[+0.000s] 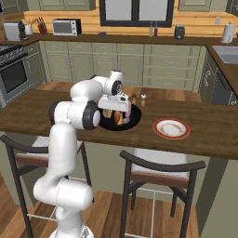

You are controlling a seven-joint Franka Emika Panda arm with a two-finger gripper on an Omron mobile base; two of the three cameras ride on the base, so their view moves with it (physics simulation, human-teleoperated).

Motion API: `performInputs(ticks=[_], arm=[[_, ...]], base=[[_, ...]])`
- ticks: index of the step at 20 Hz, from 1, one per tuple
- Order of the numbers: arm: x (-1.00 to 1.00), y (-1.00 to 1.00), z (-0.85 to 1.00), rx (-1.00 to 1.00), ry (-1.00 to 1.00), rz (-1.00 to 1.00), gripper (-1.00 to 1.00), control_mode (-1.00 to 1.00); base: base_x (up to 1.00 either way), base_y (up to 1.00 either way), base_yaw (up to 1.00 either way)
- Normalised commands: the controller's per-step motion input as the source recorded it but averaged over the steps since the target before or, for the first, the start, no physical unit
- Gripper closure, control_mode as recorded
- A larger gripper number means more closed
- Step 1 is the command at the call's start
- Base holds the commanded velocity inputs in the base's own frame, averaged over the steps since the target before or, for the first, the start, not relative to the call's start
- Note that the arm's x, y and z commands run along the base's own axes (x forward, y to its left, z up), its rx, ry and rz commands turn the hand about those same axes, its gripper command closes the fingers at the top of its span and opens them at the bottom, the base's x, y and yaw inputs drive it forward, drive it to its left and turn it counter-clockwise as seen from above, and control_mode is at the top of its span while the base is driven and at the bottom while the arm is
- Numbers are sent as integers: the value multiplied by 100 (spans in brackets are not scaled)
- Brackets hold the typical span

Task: Place one bun and one sausage from the bowl on each plate.

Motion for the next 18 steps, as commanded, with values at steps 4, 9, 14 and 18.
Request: performInputs(ticks=[4, 9, 14, 18], arm=[[57, -1, -29, 0, 4, 0, -100, -100], [53, -5, -16, 0, 3, 0, -100, -100], [56, -8, -24, 0, 4, 0, -100, -100], [36, -5, -40, 0, 7, 0, -100, -100]], base=[[0, 0, 0], [0, 0, 0], [0, 0, 0], [0, 0, 0]])
